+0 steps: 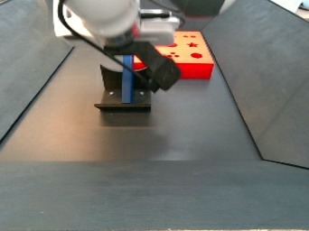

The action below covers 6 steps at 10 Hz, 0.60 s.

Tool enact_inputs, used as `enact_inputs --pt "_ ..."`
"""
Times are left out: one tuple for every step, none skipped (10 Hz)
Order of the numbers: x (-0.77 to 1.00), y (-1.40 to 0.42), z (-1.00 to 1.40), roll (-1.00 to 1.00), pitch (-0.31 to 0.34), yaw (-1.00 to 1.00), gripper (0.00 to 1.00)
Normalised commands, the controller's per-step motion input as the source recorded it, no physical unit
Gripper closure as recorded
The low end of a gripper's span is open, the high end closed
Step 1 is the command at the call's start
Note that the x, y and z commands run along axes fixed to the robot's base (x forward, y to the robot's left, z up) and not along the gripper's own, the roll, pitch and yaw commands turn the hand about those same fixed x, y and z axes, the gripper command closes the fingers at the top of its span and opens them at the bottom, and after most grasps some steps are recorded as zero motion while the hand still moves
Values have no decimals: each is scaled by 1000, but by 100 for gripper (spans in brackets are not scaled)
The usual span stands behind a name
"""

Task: Pick up the rectangle object. Move up. Place the rectangle object on the fixture. Regrasp the rectangle object. Move to above the board. Insert the rectangle object.
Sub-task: Regrasp the rectangle object.

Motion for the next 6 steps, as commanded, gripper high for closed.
enact_inputs --pt "-22 8 1000 20 73 33 0" --pt "-28 4 1000 45 84 12 0" --pt "-31 5 1000 54 95 -1 0" --pt "-29 5 865 54 93 -18 0" --pt "-28 5 676 48 85 -32 0" --pt "-24 7 422 46 77 -42 0"
